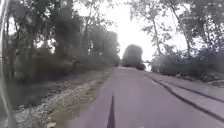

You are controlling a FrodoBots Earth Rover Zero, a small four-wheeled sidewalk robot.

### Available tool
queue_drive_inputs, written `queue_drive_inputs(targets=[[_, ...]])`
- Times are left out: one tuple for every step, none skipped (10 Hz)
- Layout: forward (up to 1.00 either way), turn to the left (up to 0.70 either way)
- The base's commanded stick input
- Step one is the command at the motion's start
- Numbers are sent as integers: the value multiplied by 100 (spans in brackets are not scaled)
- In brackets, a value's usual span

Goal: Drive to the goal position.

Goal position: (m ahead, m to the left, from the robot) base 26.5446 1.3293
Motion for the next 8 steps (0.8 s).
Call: queue_drive_inputs(targets=[[70, -15], [70, -5], [70, 1], [70, 1], [70, 1], [70, 1], [70, 1], [70, 1]])
